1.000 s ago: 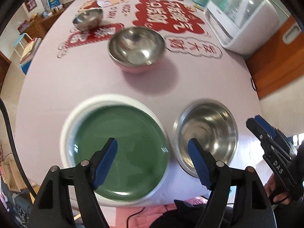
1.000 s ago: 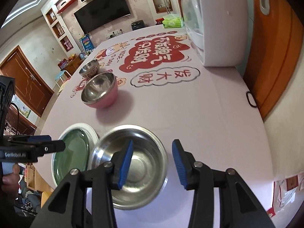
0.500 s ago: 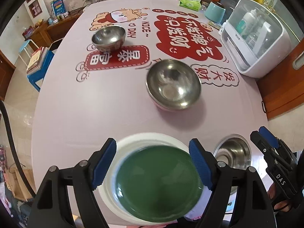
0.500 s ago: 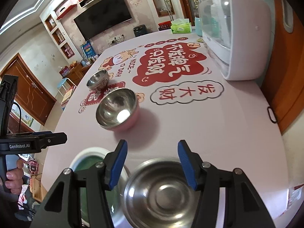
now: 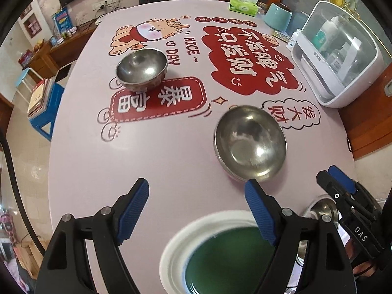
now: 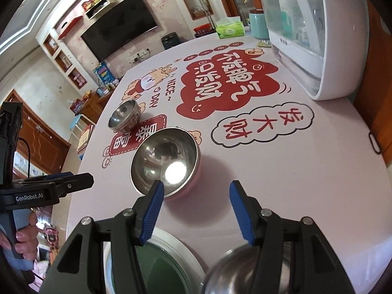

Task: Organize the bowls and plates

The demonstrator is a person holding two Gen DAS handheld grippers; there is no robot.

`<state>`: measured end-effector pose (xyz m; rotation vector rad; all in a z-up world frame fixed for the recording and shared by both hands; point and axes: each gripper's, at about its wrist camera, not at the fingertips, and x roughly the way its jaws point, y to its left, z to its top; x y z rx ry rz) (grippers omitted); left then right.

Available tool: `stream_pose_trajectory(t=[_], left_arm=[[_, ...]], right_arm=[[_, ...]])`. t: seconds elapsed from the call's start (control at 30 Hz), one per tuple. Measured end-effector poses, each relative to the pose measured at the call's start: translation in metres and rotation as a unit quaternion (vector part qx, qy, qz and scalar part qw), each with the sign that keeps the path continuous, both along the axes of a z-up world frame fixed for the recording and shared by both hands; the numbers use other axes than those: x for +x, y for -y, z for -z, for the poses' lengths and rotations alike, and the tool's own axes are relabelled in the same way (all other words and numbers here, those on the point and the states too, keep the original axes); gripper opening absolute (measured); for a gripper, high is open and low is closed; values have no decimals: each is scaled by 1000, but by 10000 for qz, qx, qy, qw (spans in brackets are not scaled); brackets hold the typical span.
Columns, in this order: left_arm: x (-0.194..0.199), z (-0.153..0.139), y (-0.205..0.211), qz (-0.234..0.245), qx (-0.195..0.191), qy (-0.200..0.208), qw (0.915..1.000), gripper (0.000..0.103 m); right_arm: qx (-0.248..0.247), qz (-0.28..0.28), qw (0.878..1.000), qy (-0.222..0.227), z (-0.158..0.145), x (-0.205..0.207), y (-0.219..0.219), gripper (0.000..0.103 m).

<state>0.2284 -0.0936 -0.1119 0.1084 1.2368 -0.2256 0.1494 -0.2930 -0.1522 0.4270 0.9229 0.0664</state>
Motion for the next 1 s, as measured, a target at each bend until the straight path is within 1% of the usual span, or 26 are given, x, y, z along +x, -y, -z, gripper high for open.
stream_pose_trajectory(t=[0.1,0.17,0.2,0.27,0.37,0.5,0.67,0.8,0.87,0.93,1.0], left_arm=[[14,9,-1,79,-121,-66,9999,79],[23,18,0,131,-252,-174,9994,79],[28,22,0,144,-322,-229,9991,79],[37,32,2,176,-428,-308,9985,79],[46,43,6,248,-534,-401,9975,79],[57,58,12,311,-674,-557,9957,79],[68,83,19,302,-716,-818,9936,76],[74,98,20,238,-824,-1035,9909,69],[75,104,21,243,-840,-1109,9900,64],[75,109,23,266,-838,-1190,9890,54],[75,113,25,271,-864,-1273,9877,49]], right_arm=[[124,143,9998,-98,9,11,-3,56],[422,267,9986,-163,15,17,-1,56],[688,358,9967,-221,20,21,1,56],[900,493,9941,-340,28,25,2,56],[988,661,9917,-498,39,32,2,56],[1093,730,9889,-690,52,39,-1,56],[1235,733,9859,-854,64,46,-5,56],[1292,682,9845,-965,71,51,-8,56],[1335,683,9837,-992,75,53,-8,55],[1376,690,9829,-1015,78,55,-8,50],[1404,685,9820,-1059,81,57,-8,41]])
